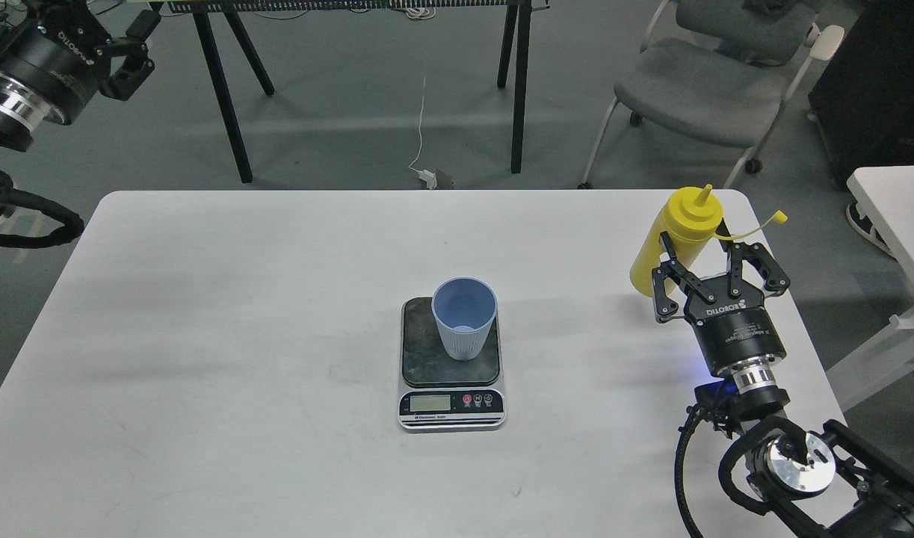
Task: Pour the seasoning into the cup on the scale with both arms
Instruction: 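Turn the bottle upright and lower it back to its spot, then open the right gripper and release the yellow bottle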
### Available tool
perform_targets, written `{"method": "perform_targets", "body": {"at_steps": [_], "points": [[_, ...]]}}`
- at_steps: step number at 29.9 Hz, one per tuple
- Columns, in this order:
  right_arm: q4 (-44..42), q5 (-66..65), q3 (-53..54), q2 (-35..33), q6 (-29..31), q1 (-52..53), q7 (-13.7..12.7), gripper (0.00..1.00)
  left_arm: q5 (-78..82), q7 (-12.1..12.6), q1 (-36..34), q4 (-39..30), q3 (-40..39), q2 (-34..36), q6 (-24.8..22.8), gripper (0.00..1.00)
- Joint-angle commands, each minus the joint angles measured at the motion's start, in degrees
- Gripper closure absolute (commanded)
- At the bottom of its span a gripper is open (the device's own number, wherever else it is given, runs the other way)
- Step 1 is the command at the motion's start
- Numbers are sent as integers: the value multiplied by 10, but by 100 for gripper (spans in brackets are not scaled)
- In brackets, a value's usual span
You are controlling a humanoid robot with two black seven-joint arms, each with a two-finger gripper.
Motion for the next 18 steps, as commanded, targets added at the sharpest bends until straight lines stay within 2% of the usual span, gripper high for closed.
{"method": "perform_targets", "body": {"at_steps": [1, 3, 11, 18], "points": [[-29, -18, 9, 25, 0, -8, 24, 37, 1, 0, -1, 0, 0, 1, 0, 6], [-51, -19, 9, 39, 0, -8, 33, 37, 1, 0, -1, 0, 0, 0, 0, 6], [-107, -23, 2, 66, 0, -8, 34, 37, 3, 0, -1, 0, 0, 0, 0, 6], [-114, -32, -3, 67, 0, -9, 33, 36, 3, 0, -1, 0, 0, -3, 0, 6]]}}
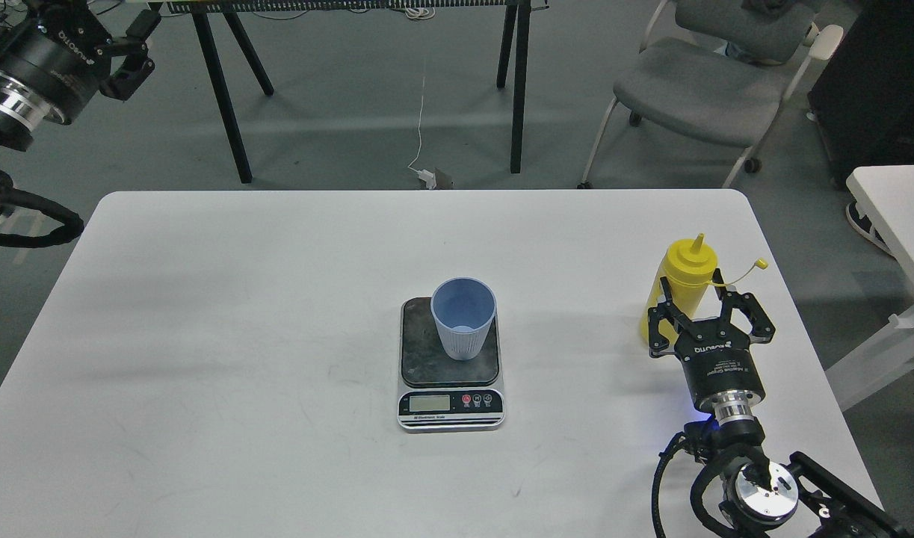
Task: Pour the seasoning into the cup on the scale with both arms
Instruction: 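Open the right gripper and release the yellow bottle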
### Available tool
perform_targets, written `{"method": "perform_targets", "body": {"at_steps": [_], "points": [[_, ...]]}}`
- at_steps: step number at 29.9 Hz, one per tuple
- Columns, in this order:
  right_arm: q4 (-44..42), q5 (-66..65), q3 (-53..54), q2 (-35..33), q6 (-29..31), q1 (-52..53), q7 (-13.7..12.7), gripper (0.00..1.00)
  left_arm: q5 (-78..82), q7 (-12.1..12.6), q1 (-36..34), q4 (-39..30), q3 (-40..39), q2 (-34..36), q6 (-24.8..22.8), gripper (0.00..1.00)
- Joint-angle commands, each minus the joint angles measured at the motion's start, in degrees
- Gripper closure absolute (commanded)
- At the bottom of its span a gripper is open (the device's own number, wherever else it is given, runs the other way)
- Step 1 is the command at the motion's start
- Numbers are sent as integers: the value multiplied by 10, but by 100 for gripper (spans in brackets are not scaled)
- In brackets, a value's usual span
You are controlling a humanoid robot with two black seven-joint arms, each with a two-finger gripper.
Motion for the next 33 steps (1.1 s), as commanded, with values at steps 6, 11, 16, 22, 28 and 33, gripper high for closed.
{"method": "perform_targets", "body": {"at_steps": [6, 11, 16, 22, 28, 33], "points": [[-9, -25, -2, 2, 0, -1, 1, 35, 0, 0, 1, 0, 0, 0, 0, 6], [-10, -32, -2, 3, 0, -8, 1, 33, 0, 0, 1, 0, 0, 1, 0, 6], [-10, -57, -2, 3, 0, -17, 1, 32, 0, 0, 1, 0, 0, 0, 0, 6], [-10, -68, -2, 3, 0, -28, 1, 28, 1, 0, 2, 0, 0, 0, 0, 6], [-9, -68, 0, 3, 0, -37, 1, 3, 1, 0, 2, 0, 0, -4, 0, 6], [-4, -66, 5, -2, 0, -65, 3, 1, 1, 0, 1, -1, 0, -6, 0, 6]]}}
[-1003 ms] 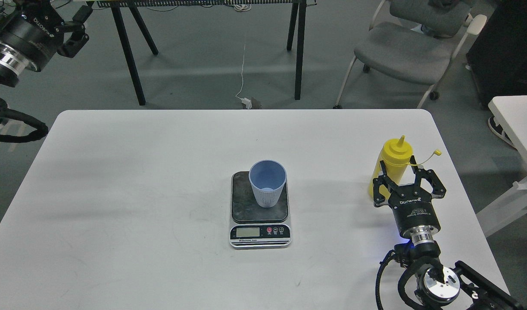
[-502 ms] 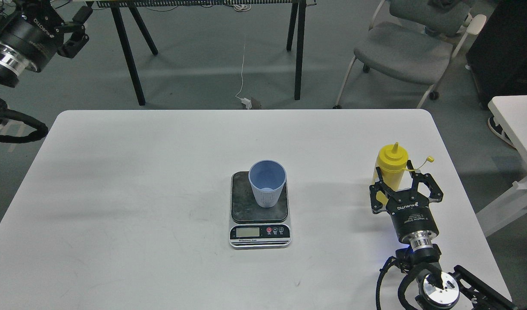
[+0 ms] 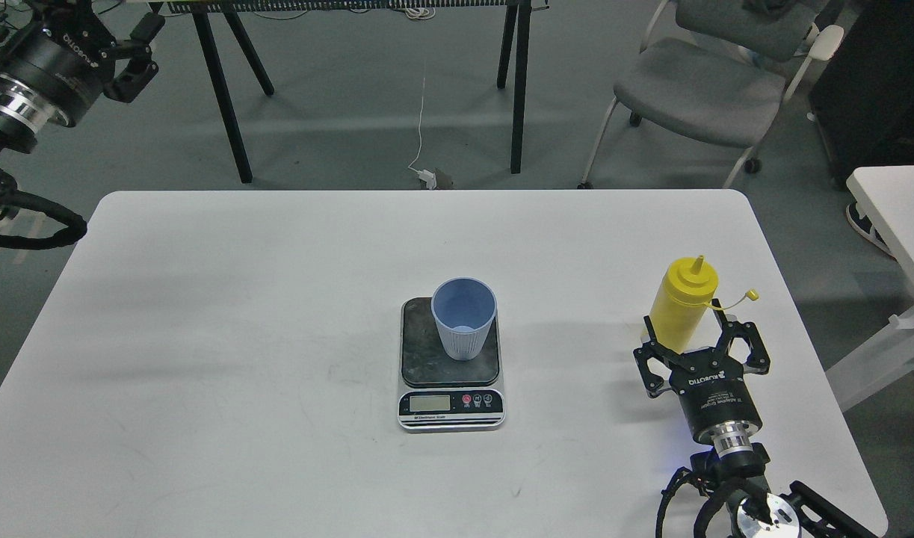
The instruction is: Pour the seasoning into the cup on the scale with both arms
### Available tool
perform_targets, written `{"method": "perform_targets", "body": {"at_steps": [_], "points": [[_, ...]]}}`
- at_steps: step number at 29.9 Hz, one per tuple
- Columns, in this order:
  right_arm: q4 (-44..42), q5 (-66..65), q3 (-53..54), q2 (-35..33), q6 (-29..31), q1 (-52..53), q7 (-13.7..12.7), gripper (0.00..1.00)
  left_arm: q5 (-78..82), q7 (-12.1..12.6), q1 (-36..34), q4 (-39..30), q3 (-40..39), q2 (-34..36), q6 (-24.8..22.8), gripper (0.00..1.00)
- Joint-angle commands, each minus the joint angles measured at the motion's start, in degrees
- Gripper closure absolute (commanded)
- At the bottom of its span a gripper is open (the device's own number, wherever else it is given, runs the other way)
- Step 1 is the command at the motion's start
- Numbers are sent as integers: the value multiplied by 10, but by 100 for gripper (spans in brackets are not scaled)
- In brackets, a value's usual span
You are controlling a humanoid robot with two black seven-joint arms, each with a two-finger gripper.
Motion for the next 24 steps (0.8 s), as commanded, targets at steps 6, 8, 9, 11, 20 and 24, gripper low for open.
{"method": "perform_targets", "body": {"at_steps": [6, 8, 9, 11, 20, 24], "points": [[8, 2, 4, -16, 0, -61, 1, 1, 0, 0, -2, -1, 0, -1, 0, 6], [10, 2, 5, -28, 0, -75, 1, 1, 0, 0, -2, -1, 0, 0, 0, 6], [13, 2, 6, -39, 0, -84, 1, 1, 0, 0, -2, -1, 0, 2, 0, 6], [14, 2, 11, -67, 0, -92, 2, 1, 0, 0, -2, -1, 0, 5, 0, 6], [-22, 3, 85, -224, 0, -66, 0, 1, -2, 0, -1, -1, -7, 1, 0, 6], [-72, -2, 74, -305, 0, 40, -8, 1, -5, 0, 0, 0, -10, -3, 0, 6]]}}
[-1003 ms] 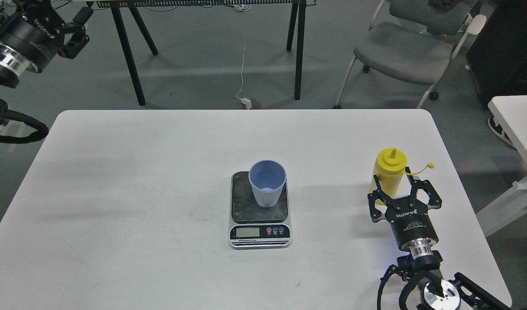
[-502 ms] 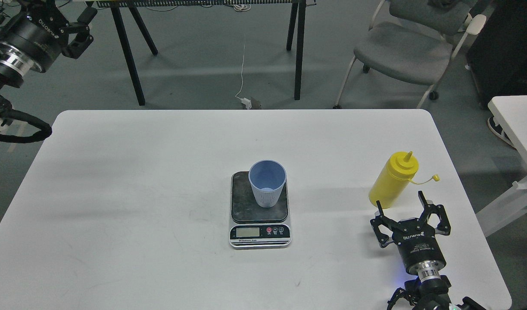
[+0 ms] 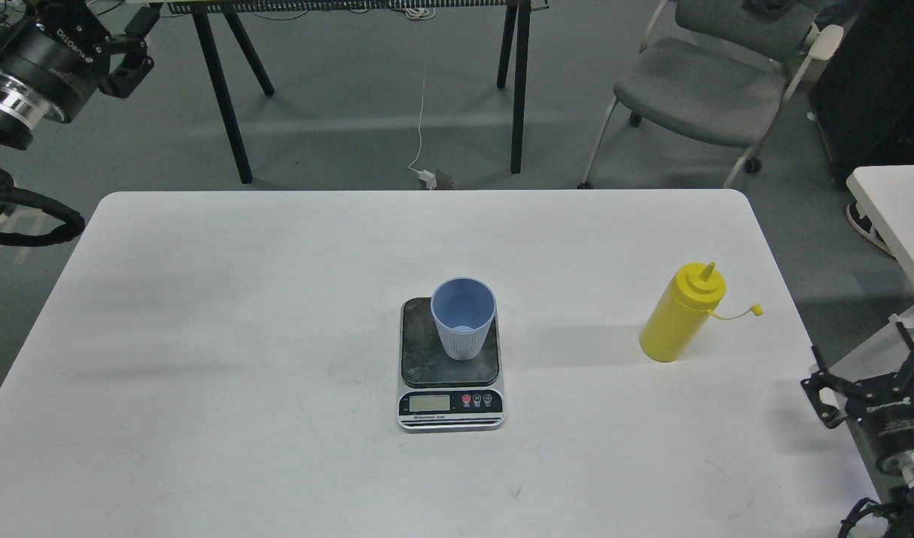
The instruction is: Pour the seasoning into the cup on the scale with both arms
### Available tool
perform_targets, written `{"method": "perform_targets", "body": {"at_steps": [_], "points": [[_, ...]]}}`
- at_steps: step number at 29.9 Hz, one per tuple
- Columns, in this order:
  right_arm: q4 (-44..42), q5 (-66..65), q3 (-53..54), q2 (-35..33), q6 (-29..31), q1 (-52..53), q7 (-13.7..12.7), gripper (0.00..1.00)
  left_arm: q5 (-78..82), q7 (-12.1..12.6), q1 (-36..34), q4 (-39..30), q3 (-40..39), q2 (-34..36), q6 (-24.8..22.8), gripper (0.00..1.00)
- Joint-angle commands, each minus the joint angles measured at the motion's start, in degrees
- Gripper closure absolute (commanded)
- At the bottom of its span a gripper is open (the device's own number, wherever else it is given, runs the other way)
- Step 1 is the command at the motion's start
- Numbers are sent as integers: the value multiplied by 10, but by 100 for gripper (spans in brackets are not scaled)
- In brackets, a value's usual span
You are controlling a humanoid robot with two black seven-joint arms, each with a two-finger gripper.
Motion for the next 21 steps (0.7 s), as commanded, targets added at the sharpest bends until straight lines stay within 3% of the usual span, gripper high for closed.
{"method": "perform_targets", "body": {"at_steps": [1, 9, 14, 17, 21], "points": [[-47, -4, -14, -71, 0, 95, -9, 1, -3, 0, 2, 1, -3, -3, 0, 5], [-127, -3, -202, -69, 0, 394, -24, 1, -6, 0, 3, 0, -3, -9, 0, 6], [-130, -4, -296, 43, 0, 490, -29, 1, -9, 0, 3, 0, -6, -9, 0, 6], [-136, -4, -314, 117, 0, 513, -51, 1, -9, 0, 3, 0, -8, -9, 0, 6], [-142, -4, -315, 175, 0, 517, -53, 1, -9, 0, 3, 0, -8, -7, 0, 6]]}}
